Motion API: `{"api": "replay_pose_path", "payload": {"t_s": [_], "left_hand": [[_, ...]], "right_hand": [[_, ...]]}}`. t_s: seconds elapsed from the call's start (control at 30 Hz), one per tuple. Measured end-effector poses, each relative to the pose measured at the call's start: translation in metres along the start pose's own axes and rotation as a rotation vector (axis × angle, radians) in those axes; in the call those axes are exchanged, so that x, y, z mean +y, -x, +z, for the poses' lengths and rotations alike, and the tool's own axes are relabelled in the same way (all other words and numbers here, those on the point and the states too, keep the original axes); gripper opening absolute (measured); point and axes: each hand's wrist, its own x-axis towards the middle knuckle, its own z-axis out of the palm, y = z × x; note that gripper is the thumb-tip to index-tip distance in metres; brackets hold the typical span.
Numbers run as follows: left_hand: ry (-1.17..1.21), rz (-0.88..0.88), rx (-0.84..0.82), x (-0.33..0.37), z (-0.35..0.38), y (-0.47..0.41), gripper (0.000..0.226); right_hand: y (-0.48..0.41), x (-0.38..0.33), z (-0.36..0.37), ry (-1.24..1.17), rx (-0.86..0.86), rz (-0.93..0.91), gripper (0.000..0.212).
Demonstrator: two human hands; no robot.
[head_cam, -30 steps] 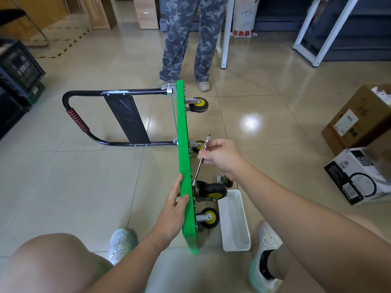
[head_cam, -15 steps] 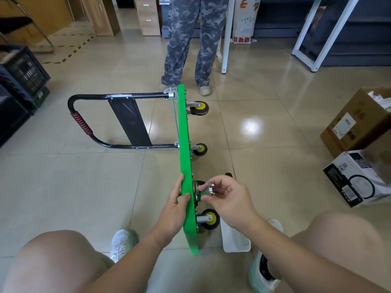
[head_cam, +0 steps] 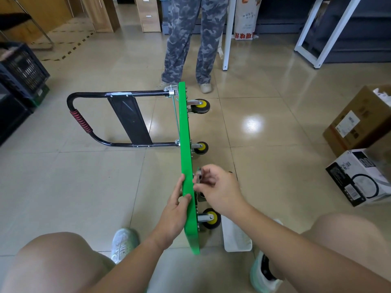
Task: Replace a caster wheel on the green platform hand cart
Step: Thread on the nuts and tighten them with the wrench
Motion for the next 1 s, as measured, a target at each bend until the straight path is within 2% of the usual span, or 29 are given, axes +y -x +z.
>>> {"api": "replay_pose_path", "payload": {"t_s": [0.2, 0.3, 0.4, 0.53, 0.73, 0.9, 1.0], "left_hand": [[-0.002, -0.004, -0.008, -0.009, -0.003, -0.005, 0.057], [0.013, -0.005, -0.022, -0.011, -0.004, -0.008, 0.057], [0.019, -0.002, -0.029, -0.013, -0.004, -0.010, 0.057], [0.017, 0.003, -0.029, -0.014, -0.004, -0.011, 0.057], [0.024, -0.009, -0.029, -0.009, -0.002, -0.007, 0.058], [-0.015, -0.005, 0.012, -0.005, 0.000, -0.004, 0.058], [-0.002, -0.001, 0.015, -0.004, 0.000, -0.002, 0.058]], "right_hand": [[-0.064, -0.010, -0.006, 0.167, -0.038, 0.209, 0.018], [-0.083, -0.003, -0.007, 0.007, -0.096, 0.394, 0.014], [-0.092, -0.002, -0.008, -0.047, -0.140, 0.456, 0.012], [-0.091, -0.015, -0.020, -0.112, -0.131, 0.380, 0.015], [-0.041, -0.041, -0.038, -0.030, -0.095, 0.103, 0.026], [0.010, -0.023, -0.029, -0.121, -0.069, 0.059, 0.031], [0.023, -0.008, -0.021, -0.140, -0.030, 0.047, 0.027]]}}
